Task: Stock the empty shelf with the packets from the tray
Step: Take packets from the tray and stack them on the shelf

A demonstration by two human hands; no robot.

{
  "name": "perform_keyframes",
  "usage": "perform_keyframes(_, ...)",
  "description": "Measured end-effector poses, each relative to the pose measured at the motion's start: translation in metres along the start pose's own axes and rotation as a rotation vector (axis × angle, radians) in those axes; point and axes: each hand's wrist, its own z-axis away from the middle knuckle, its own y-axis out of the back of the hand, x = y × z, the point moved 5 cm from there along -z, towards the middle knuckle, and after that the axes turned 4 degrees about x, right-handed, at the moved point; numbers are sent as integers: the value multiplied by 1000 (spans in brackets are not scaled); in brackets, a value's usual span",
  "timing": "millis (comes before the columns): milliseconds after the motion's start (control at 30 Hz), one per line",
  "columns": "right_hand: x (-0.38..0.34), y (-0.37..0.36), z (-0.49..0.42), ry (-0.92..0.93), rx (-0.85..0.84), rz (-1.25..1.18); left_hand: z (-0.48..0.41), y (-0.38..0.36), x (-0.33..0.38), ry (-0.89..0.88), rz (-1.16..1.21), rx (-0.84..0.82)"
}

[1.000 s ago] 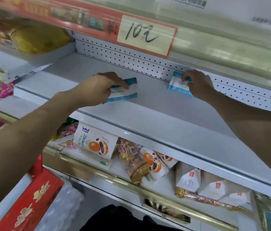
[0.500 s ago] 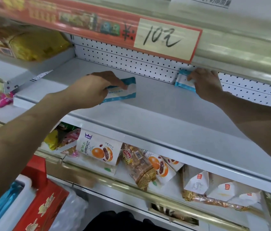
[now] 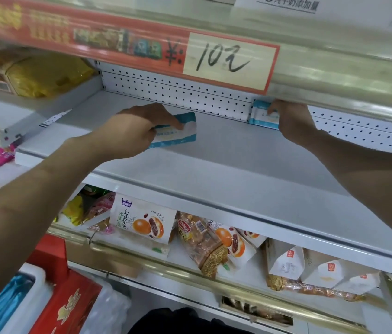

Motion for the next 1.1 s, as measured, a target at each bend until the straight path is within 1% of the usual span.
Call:
perform_keyframes(67, 8, 0, -4, -53, -32, 55, 1, 1, 1, -1, -2, 14)
perform_keyframes(167, 9, 0, -6, 26, -139, 94, 1, 1, 4, 1, 1, 17)
perform_keyframes(200, 7, 2, -6, 50, -142, 91, 1, 0, 5, -1, -1, 14)
perform_keyframes(333, -3, 10, 0, 47, -26, 17, 0, 1, 11, -3, -2, 1)
perform_keyframes(567, -8, 6, 8, 106, -8, 109, -2, 1, 16, 4, -28, -12)
perform_keyframes(833, -6, 13, 18, 62, 44, 106, -7, -3, 15, -2, -16, -30)
perform_keyframes(1000, -8, 26, 35, 57, 56, 133, -33, -10, 16, 39, -21, -94)
perform_keyframes(1100, -11, 36, 48, 90, 68, 156, -57, -15, 25, 3, -18, -112)
